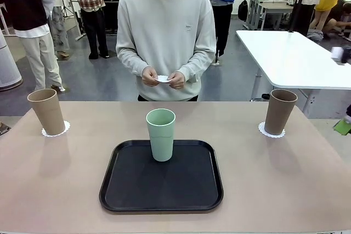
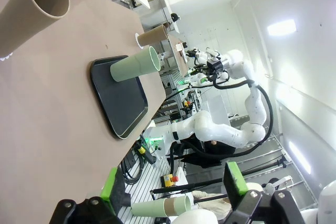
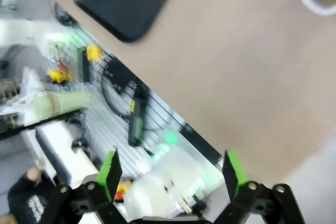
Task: Place coasters on the table and set cups on them.
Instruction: Take one Reusable plastic cup from the Flat Tray and place it on a coaster set by the human.
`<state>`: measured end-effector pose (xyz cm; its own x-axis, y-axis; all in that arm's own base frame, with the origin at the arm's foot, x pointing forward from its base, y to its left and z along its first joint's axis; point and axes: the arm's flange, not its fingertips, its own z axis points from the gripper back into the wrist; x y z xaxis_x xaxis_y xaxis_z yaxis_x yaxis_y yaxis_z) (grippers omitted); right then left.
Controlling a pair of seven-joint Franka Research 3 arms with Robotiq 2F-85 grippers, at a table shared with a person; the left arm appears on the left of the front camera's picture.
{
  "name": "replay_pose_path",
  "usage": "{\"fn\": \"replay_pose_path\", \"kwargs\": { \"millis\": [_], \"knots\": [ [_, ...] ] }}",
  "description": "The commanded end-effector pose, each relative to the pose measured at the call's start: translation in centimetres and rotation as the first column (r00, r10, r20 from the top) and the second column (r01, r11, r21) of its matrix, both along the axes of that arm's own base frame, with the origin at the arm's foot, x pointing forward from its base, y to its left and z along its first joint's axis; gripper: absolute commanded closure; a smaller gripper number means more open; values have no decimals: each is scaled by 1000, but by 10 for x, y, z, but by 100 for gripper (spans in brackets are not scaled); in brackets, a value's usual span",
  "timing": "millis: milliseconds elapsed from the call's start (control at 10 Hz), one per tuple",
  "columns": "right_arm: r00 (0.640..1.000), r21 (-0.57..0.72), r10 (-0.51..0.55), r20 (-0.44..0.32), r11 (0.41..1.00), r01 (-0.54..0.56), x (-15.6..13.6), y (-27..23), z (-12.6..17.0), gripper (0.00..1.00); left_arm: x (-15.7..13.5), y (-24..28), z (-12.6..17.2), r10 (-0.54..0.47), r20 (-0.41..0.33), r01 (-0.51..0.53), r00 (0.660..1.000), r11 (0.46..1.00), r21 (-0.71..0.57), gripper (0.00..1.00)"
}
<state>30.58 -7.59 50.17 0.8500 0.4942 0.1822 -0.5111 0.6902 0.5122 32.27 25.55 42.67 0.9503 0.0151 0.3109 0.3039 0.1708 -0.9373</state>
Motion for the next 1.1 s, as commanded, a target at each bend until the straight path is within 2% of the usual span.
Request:
{"fn": "replay_pose_path", "kwargs": {
  "millis": [0,100,200,300,400,600,800,1000],
  "knots": [
    [992,709,-57,-110,695,118,15,-50,-46,0,-1,0,2,-1,7,1,1000,1000,-6,0],
    [992,783,-5,-124,614,101,15,-68,-62,0,-1,0,2,-1,7,1,1000,1000,-6,0],
    [995,853,-60,-80,513,99,11,-84,-71,0,-1,0,2,-1,7,1,1000,1000,-6,0],
    [973,890,-223,-60,429,153,4,-98,-76,0,-1,0,2,-1,7,1,1000,1000,-6,0],
    [970,877,-233,-73,448,174,-2,-104,-79,0,-1,0,2,-1,7,1,1000,1000,-6,0],
    [936,837,-335,-104,480,265,-16,-116,-78,0,-1,0,2,-1,7,1,1000,1000,-6,0],
    [940,819,-319,-123,502,278,-23,-120,-76,0,-1,0,2,-1,7,1,1000,1000,-6,0],
    [958,739,-227,-173,613,279,-21,-114,-78,0,-1,0,2,-1,7,1,1000,1000,-6,0]
  ]
}}
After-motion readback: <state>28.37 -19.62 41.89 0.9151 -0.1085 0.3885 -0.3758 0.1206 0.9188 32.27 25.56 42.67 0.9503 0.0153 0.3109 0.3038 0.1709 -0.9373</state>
